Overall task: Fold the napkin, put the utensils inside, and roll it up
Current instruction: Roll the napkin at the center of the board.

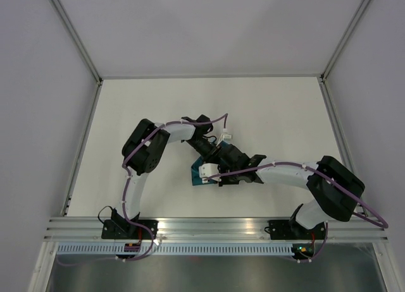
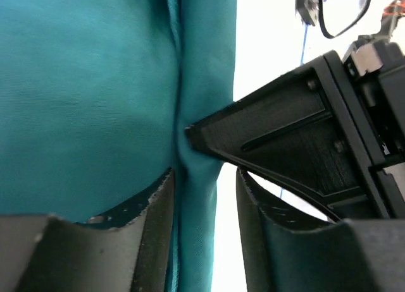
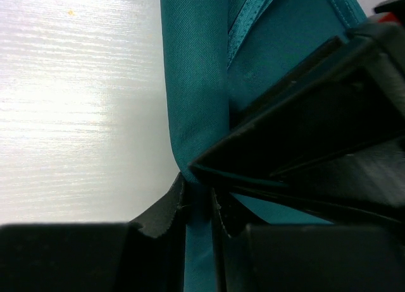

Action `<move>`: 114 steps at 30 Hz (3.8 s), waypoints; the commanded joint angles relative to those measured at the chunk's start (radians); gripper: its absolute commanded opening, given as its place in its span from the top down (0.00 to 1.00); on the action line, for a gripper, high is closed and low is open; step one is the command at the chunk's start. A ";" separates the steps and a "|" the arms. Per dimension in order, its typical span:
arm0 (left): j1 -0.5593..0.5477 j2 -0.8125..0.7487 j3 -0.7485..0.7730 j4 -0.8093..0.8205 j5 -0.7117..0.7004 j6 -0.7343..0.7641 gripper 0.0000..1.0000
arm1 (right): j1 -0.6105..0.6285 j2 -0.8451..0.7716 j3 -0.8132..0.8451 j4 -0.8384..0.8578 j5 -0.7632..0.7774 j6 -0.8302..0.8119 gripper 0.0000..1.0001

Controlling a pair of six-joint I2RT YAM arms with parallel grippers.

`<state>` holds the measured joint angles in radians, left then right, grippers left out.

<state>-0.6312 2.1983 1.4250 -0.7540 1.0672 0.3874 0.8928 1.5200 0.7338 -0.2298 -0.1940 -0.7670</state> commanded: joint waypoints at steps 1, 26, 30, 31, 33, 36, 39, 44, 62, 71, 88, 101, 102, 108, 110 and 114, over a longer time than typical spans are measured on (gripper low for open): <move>0.028 -0.054 0.061 0.013 -0.032 -0.021 0.51 | 0.003 0.035 0.021 -0.068 -0.031 0.006 0.89; 0.203 -0.721 -0.458 0.824 -0.618 -0.415 0.49 | -0.268 0.405 0.400 -0.523 -0.482 -0.066 0.91; 0.196 -0.768 -0.497 0.829 -0.622 -0.398 0.49 | -0.291 0.492 0.470 -0.592 -0.501 -0.089 0.91; 0.192 -0.778 -0.505 0.831 -0.630 -0.389 0.49 | -0.295 0.506 0.481 -0.605 -0.512 -0.091 0.91; 0.180 -0.805 -0.524 0.831 -0.662 -0.348 0.49 | -0.305 0.534 0.518 -0.647 -0.519 -0.098 0.92; 0.153 -0.847 -0.555 0.829 -0.700 -0.276 0.49 | -0.313 0.591 0.556 -0.686 -0.535 -0.101 0.91; 0.108 -0.867 -0.590 0.821 -0.725 -0.182 0.48 | -0.322 0.626 0.585 -0.703 -0.545 -0.092 0.92; -0.002 -0.897 -0.656 0.809 -0.791 -0.015 0.47 | -0.338 0.680 0.636 -0.752 -0.561 -0.089 0.92; -0.266 -0.841 -0.782 0.791 -0.750 0.220 0.43 | -0.354 0.738 0.693 -0.786 -0.568 -0.060 0.92; -0.346 -0.726 -0.788 0.912 -0.809 0.205 0.41 | -0.354 0.743 0.696 -0.787 -0.564 -0.057 0.92; -0.360 -0.548 -0.742 1.012 -0.848 0.136 0.53 | -0.354 0.743 0.696 -0.792 -0.564 -0.061 0.92; -0.355 -0.519 -0.695 0.837 -0.701 0.116 0.98 | -0.361 0.652 0.681 -0.763 -0.556 -0.034 0.54; -0.354 -0.514 -0.690 0.822 -0.687 0.116 0.98 | -0.365 0.640 0.684 -0.763 -0.558 -0.028 0.52; -0.337 -0.486 -0.658 0.769 -0.619 0.085 0.98 | -0.417 0.553 0.699 -0.746 -0.575 0.011 0.44; -0.320 -0.479 -0.646 0.760 -0.584 0.077 0.98 | -0.448 0.520 0.688 -0.698 -0.575 0.055 0.44; -0.291 -0.457 -0.600 0.691 -0.533 0.053 0.98 | -0.523 0.473 0.670 -0.609 -0.575 0.133 0.44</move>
<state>-0.9367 1.6966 0.8024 0.0753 0.4286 0.5030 0.4213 2.0655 1.4162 -0.9569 -0.7860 -0.7010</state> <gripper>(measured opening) 0.065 0.564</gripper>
